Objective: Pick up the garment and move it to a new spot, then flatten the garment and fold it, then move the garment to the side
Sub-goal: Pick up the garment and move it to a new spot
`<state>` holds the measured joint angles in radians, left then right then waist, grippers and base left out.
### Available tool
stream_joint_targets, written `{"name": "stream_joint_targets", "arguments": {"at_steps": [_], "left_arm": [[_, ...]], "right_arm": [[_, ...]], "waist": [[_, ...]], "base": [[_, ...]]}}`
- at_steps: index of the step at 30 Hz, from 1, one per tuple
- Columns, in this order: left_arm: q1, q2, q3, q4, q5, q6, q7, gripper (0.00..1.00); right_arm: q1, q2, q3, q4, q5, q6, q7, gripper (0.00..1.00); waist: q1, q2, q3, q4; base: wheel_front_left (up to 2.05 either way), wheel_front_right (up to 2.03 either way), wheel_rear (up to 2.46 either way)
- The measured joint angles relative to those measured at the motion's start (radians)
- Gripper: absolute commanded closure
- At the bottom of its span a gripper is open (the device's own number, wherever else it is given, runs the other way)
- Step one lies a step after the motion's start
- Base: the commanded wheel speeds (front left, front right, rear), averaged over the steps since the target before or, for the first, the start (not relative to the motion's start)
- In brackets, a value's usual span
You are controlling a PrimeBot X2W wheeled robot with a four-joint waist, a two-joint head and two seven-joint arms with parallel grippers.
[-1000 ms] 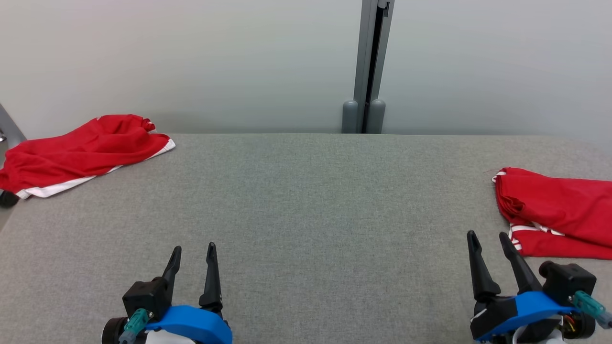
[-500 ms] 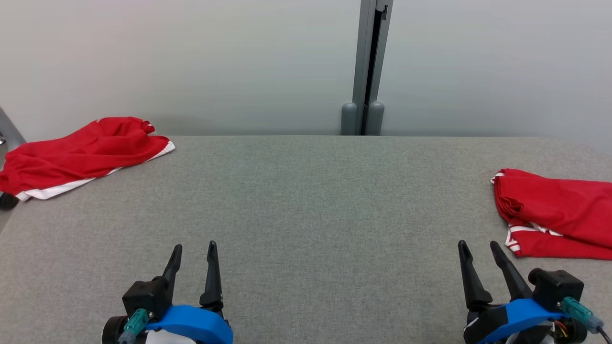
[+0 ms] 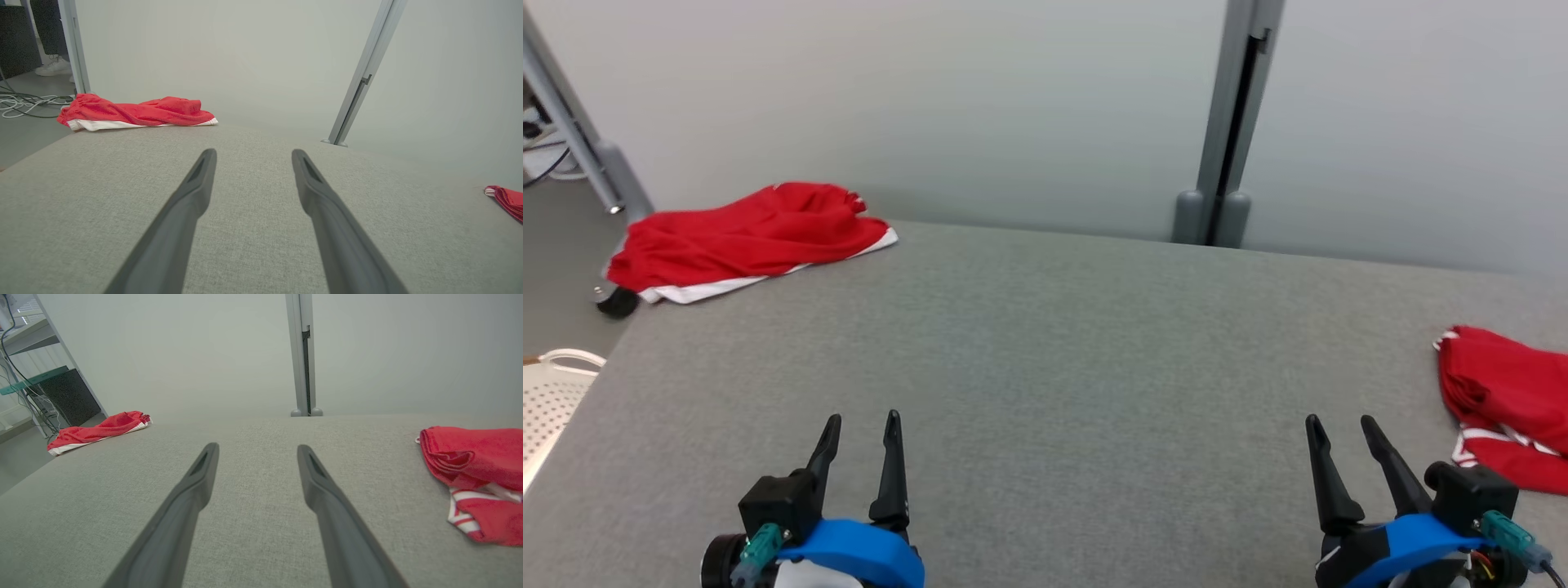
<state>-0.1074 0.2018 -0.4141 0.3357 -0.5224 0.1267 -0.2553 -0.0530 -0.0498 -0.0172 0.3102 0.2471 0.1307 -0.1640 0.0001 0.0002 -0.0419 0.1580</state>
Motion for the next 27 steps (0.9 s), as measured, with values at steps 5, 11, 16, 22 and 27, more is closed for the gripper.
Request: {"name": "stream_joint_targets", "arguments": {"at_steps": [5,11,16,22,27], "left_arm": [[-0.006,0.012,-0.002,-0.009,0.003,0.001,0.006,0.00],[-0.011,0.021,0.002,-0.014,0.003,0.005,0.007,0.00],[0.007,0.030,0.022,-0.021,-0.006,0.016,0.006,0.00],[0.037,0.026,0.064,-0.063,-0.008,0.036,-0.003,0.00],[0.049,0.017,0.083,-0.088,-0.003,0.043,-0.005,0.00]], "right_arm": [[-0.001,0.000,0.015,-0.004,0.000,0.000,0.000,0.00],[-0.014,0.001,0.055,0.001,0.011,0.000,-0.001,0.00],[-0.042,0.002,0.107,0.011,0.018,0.000,0.002,0.00],[-0.099,0.002,0.170,0.030,0.018,0.000,0.011,0.00],[-0.123,0.001,0.192,0.051,0.017,0.000,0.012,0.00]], "waist": [[-0.0002,-0.0001,-0.012,0.100],[-0.0001,-0.0001,-0.012,0.237],[-0.0004,-0.0002,0.017,0.322],[-0.0001,-0.0001,0.065,0.360],[0.0000,0.0001,0.082,0.370]], "base": [[0.00,0.00,0.00],[0.00,0.00,0.00],[0.00,0.00,0.00],[0.00,0.00,0.00],[0.00,0.00,0.00]]}}
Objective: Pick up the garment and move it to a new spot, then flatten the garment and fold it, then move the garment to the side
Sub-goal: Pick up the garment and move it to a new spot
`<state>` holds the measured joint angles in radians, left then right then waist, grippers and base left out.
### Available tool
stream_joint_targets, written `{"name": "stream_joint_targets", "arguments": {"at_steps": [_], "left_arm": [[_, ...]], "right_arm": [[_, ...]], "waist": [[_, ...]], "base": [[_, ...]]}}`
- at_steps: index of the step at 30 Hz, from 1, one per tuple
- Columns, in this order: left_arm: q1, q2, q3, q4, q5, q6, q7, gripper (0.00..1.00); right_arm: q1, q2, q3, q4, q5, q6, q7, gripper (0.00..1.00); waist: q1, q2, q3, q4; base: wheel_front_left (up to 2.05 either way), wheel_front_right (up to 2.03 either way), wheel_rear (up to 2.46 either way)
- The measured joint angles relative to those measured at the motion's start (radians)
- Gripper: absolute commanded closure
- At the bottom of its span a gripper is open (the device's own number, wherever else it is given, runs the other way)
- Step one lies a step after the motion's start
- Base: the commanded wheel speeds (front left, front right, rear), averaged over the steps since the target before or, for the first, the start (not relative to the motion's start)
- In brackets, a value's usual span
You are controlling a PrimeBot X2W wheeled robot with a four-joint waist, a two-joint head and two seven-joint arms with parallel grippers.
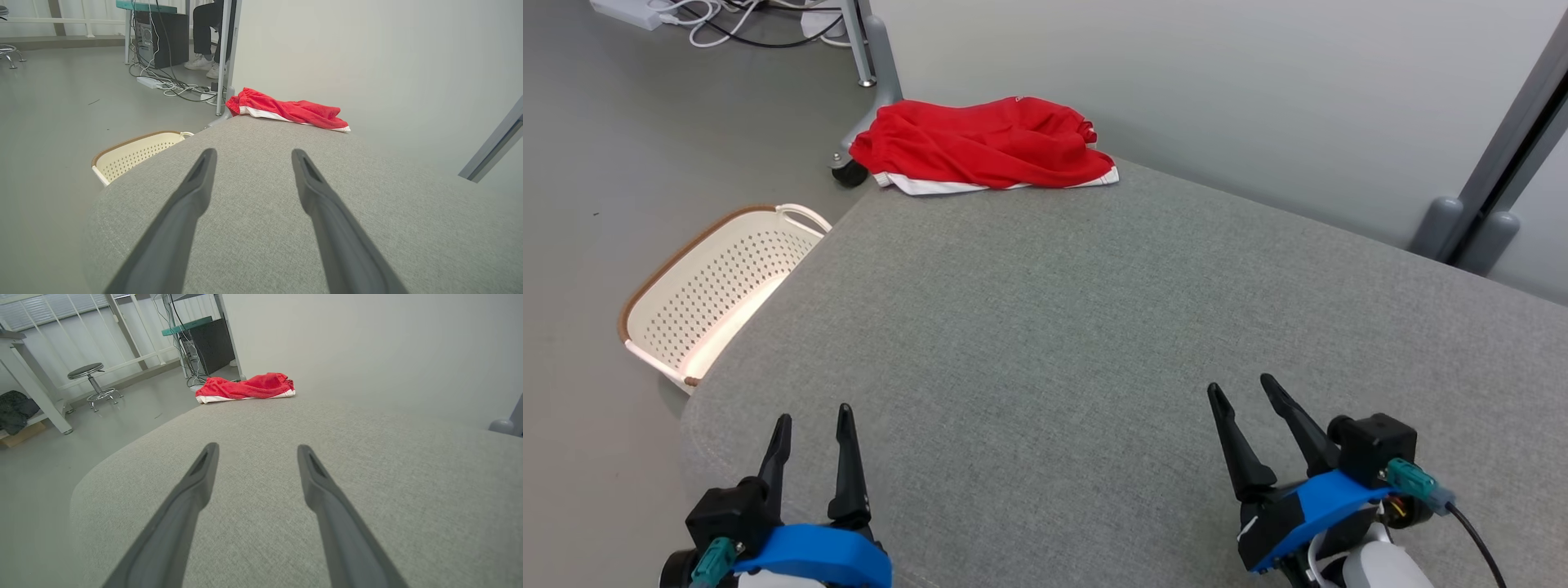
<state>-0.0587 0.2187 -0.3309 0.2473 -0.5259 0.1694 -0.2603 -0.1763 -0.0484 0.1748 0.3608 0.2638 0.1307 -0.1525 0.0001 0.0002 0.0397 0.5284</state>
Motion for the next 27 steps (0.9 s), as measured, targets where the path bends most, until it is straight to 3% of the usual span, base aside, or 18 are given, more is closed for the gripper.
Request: {"name": "stream_joint_targets", "arguments": {"at_steps": [19,24,27], "left_arm": [[0.035,-0.034,0.053,-0.002,0.025,-0.022,-0.001,0.00],[-0.092,-0.013,0.078,0.030,0.017,-0.044,-0.001,0.00],[-0.190,0.030,0.128,0.049,0.009,-0.047,-0.001,0.00]], "right_arm": [[-0.021,0.000,0.008,0.003,-0.021,0.000,-0.008,0.00],[-0.021,0.000,-0.055,-0.067,-0.097,0.000,0.022,0.00],[-0.035,0.002,-0.065,-0.133,-0.137,0.000,0.062,0.00]], "waist": [[-0.0002,-0.0001,0.028,0.015],[-0.0002,-0.0001,0.084,0.006],[0.0000,-0.0004,0.153,-0.039]], "base": [[0.00,0.00,0.00],[0.00,0.00,0.00],[0.00,0.00,0.00]]}}
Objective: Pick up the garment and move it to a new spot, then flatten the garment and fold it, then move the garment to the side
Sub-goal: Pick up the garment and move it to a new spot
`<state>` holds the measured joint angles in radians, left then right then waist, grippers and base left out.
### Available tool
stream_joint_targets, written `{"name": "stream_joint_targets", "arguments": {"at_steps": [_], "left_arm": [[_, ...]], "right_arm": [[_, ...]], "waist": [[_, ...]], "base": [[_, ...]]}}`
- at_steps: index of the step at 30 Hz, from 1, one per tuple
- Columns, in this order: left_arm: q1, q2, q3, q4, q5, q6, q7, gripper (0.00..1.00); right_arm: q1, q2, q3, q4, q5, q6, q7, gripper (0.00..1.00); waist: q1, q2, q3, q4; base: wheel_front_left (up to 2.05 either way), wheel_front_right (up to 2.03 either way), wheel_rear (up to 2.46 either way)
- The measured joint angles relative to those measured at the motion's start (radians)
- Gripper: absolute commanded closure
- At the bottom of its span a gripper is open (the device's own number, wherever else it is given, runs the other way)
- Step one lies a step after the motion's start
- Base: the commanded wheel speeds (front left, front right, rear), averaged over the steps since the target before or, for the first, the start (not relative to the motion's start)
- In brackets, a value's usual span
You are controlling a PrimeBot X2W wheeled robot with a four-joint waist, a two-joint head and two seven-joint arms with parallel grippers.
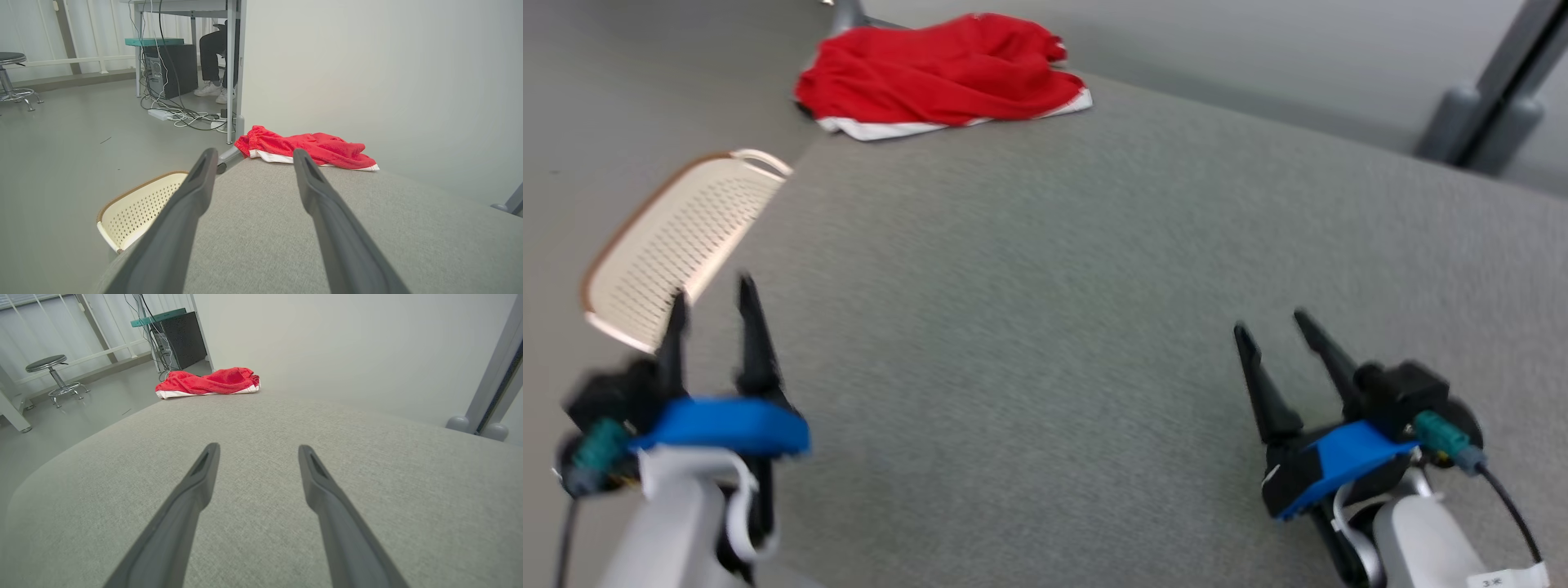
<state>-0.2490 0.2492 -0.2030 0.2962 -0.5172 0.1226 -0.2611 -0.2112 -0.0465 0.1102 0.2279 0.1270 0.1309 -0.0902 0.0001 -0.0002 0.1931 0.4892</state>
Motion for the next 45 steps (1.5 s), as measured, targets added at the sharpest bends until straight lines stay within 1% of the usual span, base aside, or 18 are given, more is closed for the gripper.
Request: {"name": "stream_joint_targets", "arguments": {"at_steps": [1,3,7,9,11,13,14,17,20,24,27,31,34,40,41,42,43,45], "left_arm": [[-0.041,0.013,0.016,0.005,-0.005,-0.001,0.002,0.00],[-0.132,0.043,0.044,0.023,-0.023,-0.019,0.015,0.00],[-0.343,0.146,0.090,0.097,-0.029,-0.049,0.082,0.00],[-0.448,0.184,0.096,0.131,-0.028,-0.053,0.123,0.00],[-0.543,0.198,0.105,0.170,-0.042,-0.060,0.170,0.00],[-0.625,0.202,0.119,0.227,-0.079,-0.063,0.237,0.00],[-0.660,0.211,0.114,0.257,-0.079,-0.067,0.268,0.00],[-0.747,0.222,0.107,0.349,-0.082,-0.058,0.337,0.00],[-0.796,0.225,0.123,0.425,-0.100,-0.037,0.373,0.00],[-0.847,0.266,0.130,0.490,-0.099,-0.017,0.410,0.00],[-0.888,0.276,0.130,0.518,-0.100,-0.018,0.419,0.00],[-0.953,0.287,0.124,0.545,-0.103,-0.035,0.447,0.00],[-0.979,0.303,0.118,0.563,-0.106,-0.044,0.475,0.00],[-1.007,0.338,0.107,0.591,-0.102,-0.040,0.526,0.00],[-1.007,0.342,0.103,0.596,-0.099,-0.040,0.529,0.50],[-1.008,0.345,0.101,0.599,-0.099,-0.041,0.530,0.67],[-1.009,0.346,0.100,0.602,-0.099,-0.043,0.532,1.00],[-1.010,0.349,0.095,0.613,-0.099,-0.051,0.532,1.00]], "right_arm": [[-0.008,0.000,-0.010,-0.022,-0.018,0.000,0.017,0.00],[-0.029,-0.001,-0.031,-0.077,-0.048,0.000,0.048,0.00],[-0.061,-0.002,-0.053,-0.186,-0.108,0.000,0.109,0.00],[-0.085,-0.001,-0.054,-0.238,-0.131,0.000,0.138,0.00],[-0.108,-0.002,-0.053,-0.284,-0.148,0.000,0.161,0.00],[-0.123,-0.002,-0.053,-0.332,-0.163,0.000,0.183,0.00],[-0.130,-0.002,-0.052,-0.357,-0.170,0.000,0.192,0.00],[-0.151,-0.004,-0.036,-0.413,-0.179,0.000,0.220,0.00],[-0.154,-0.010,-0.022,-0.463,-0.189,0.000,0.240,0.00],[-0.156,-0.029,-0.027,-0.551,-0.206,0.000,0.258,0.00],[-0.155,-0.040,-0.034,-0.612,-0.212,0.000,0.274,0.00],[-0.150,-0.043,-0.037,-0.671,-0.213,0.000,0.284,0.00],[-0.147,-0.042,-0.036,-0.692,-0.210,0.000,0.283,0.00],[-0.146,-0.030,-0.043,-0.697,-0.203,0.000,0.263,0.00],[-0.146,-0.030,-0.044,-0.694,-0.202,0.000,0.258,0.00],[-0.146,-0.028,-0.043,-0.691,-0.201,0.000,0.255,0.00],[-0.146,-0.026,-0.043,-0.687,-0.199,0.000,0.251,0.00],[-0.146,-0.024,-0.043,-0.678,-0.195,0.000,0.242,0.00]], "waist": [[0.0002,0.0003,0.024,-0.020],[0.0003,0.0002,0.072,-0.055],[0.0001,0.0002,0.177,-0.116],[0.0002,0.0003,0.235,-0.147],[0.0005,0.0006,0.287,-0.173],[0.0002,0.0005,0.336,-0.195],[0.0002,0.0004,0.361,-0.205],[0.0002,0.0005,0.434,-0.237],[0.0005,0.0007,0.495,-0.272],[0.0001,0.0005,0.558,-0.318],[0.0002,0.0006,0.595,-0.347],[0.0001,0.0006,0.632,-0.375],[0.0000,0.0005,0.650,-0.394],[-0.0002,0.0003,0.660,-0.422],[-0.0002,0.0003,0.659,-0.425],[-0.0002,0.0003,0.657,-0.428],[-0.0001,0.0003,0.655,-0.430],[-0.0001,0.0003,0.648,-0.432]], "base": [[0.00,0.00,0.00],[0.00,0.00,0.00],[0.00,0.00,0.00],[0.00,0.00,0.00],[0.00,0.00,0.00],[0.00,0.00,0.00],[0.00,0.00,0.00],[0.00,0.00,0.00],[0.00,0.00,0.00],[0.00,0.00,0.00],[0.00,0.00,0.00],[0.00,0.00,0.00],[0.00,0.00,0.00],[0.00,0.00,0.00],[0.00,0.00,0.00],[0.00,0.00,0.00],[0.00,0.00,0.00],[0.00,0.00,0.00]]}}
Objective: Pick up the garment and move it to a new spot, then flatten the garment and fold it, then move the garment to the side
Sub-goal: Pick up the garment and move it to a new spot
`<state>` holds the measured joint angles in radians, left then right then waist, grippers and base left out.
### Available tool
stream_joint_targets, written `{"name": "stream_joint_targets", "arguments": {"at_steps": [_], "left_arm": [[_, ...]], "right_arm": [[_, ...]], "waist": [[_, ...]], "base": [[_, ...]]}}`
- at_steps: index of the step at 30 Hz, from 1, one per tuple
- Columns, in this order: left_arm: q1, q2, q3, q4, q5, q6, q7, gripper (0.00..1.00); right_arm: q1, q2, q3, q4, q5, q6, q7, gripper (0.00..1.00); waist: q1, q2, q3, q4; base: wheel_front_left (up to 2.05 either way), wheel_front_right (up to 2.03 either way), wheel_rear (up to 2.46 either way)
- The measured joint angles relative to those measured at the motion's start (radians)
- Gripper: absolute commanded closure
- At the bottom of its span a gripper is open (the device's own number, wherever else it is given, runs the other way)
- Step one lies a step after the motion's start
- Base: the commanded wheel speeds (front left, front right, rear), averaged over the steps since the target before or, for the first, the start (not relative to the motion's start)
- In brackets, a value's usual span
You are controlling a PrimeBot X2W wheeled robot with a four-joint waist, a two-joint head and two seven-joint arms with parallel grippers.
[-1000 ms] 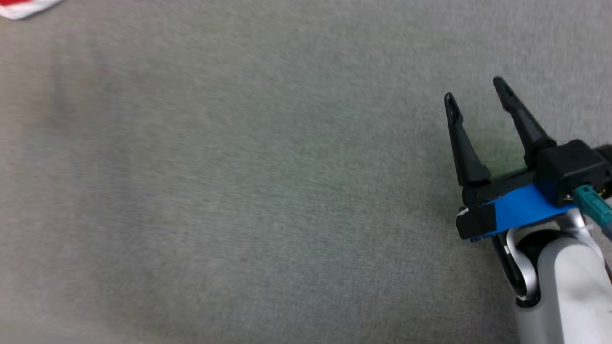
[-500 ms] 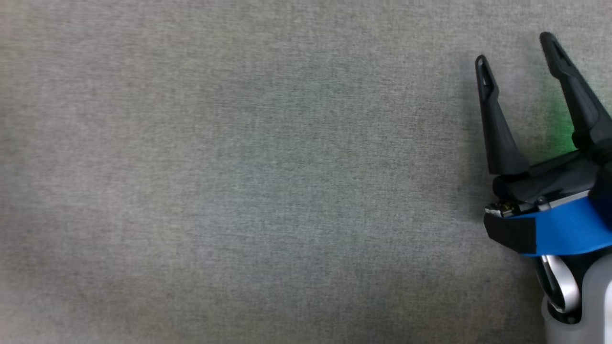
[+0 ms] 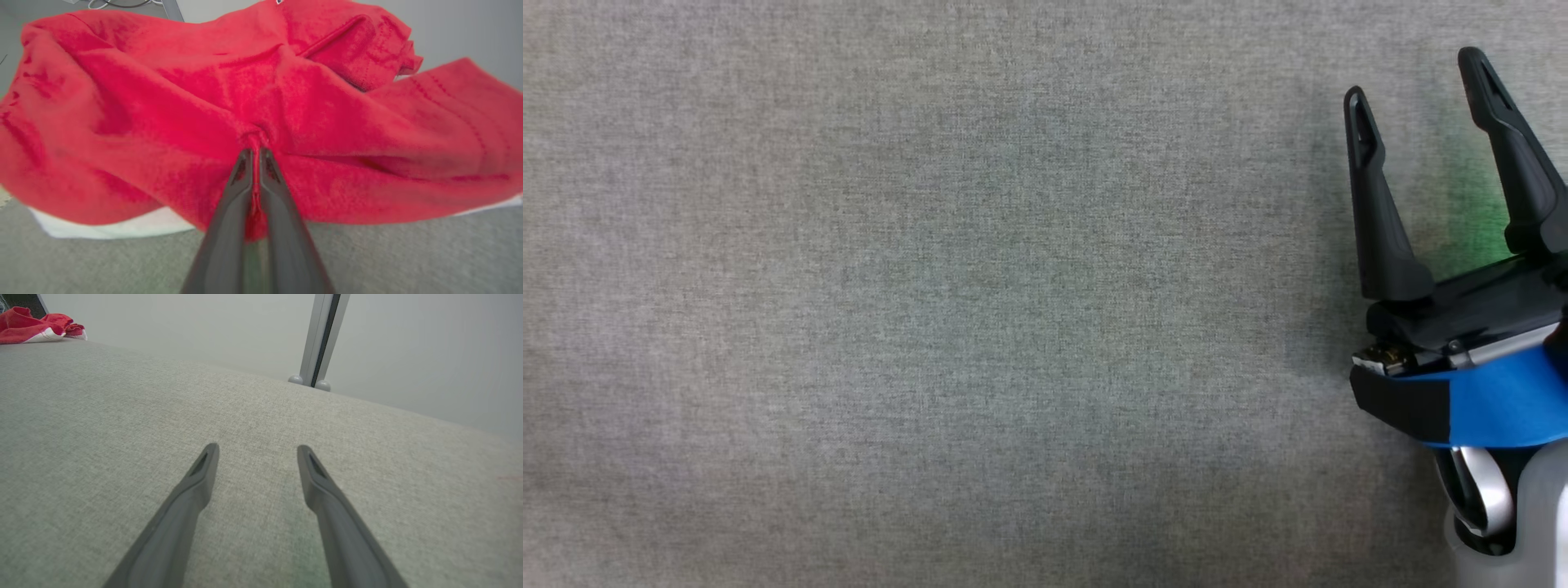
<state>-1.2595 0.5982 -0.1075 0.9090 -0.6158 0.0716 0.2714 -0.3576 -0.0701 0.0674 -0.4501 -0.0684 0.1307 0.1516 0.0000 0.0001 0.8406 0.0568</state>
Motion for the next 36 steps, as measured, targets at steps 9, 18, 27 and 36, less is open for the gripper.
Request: {"name": "stream_joint_targets", "arguments": {"at_steps": [9,18,27,36], "left_arm": [[-0.037,0.040,-0.021,0.058,0.016,-0.047,-0.026,1.00],[-0.080,0.073,-0.091,0.081,0.077,-0.114,-0.085,1.00],[-0.133,-0.004,-0.193,0.021,0.121,-0.163,-0.058,1.00],[-0.048,-0.112,-0.300,-0.127,0.106,-0.193,-0.017,1.00]], "right_arm": [[-0.007,0.010,0.003,0.046,0.011,0.000,-0.043,0.00],[-0.006,0.018,-0.001,0.145,0.049,0.000,-0.112,0.00],[0.041,0.019,-0.035,0.295,0.131,0.000,-0.184,0.00],[0.163,0.020,-0.085,0.380,0.170,0.000,-0.225,0.00]], "waist": [[0.0000,0.0000,-0.058,0.001],[-0.0001,-0.0002,-0.176,0.003],[-0.0003,-0.0004,-0.371,-0.008],[-0.0004,-0.0004,-0.571,-0.054]], "base": [[0.00,0.00,0.00],[0.00,0.00,0.00],[0.00,0.00,0.00],[0.00,0.00,0.00]]}}
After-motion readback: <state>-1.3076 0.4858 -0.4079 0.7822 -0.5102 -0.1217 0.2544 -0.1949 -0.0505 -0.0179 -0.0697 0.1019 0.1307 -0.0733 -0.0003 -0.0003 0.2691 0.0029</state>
